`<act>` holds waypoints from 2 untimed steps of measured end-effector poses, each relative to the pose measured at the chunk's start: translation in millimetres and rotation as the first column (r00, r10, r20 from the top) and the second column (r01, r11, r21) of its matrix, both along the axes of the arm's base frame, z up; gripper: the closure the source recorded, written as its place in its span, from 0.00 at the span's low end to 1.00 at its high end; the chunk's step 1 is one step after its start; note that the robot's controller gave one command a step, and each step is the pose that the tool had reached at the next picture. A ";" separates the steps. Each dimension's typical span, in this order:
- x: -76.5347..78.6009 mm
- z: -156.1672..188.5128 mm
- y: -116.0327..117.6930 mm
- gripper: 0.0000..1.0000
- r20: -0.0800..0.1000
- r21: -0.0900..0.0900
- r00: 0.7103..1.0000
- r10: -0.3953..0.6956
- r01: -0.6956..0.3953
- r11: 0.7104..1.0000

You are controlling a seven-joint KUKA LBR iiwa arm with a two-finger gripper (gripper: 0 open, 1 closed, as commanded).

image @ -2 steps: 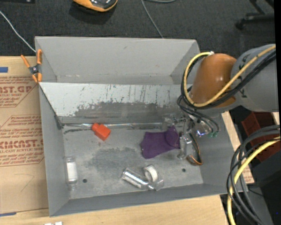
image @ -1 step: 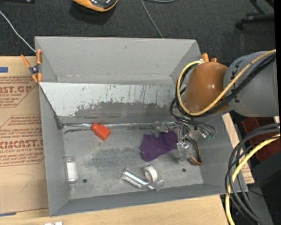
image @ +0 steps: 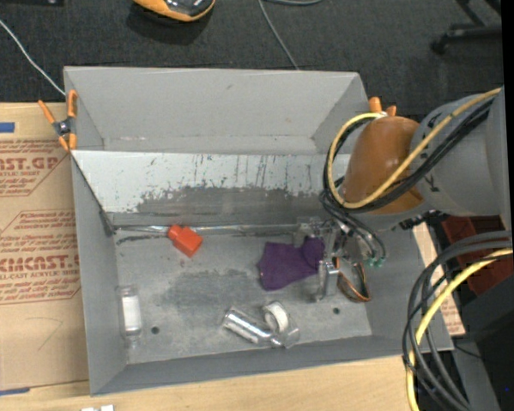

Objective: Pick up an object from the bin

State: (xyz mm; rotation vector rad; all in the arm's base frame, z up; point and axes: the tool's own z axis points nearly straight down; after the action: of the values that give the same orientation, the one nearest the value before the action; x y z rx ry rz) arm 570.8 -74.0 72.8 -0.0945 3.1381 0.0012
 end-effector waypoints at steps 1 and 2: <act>23.7 1.9 46.4 1.00 0.005 -0.002 0.920 0.392 -0.392 0.920; 23.7 1.9 46.4 1.00 0.005 -0.002 0.920 0.392 -0.392 0.920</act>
Offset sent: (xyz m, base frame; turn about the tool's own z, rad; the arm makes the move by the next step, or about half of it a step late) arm 0.0000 0.0000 0.0000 0.0000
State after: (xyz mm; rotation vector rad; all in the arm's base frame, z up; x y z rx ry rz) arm 594.5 -27.6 74.7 -0.7187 3.0511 0.0003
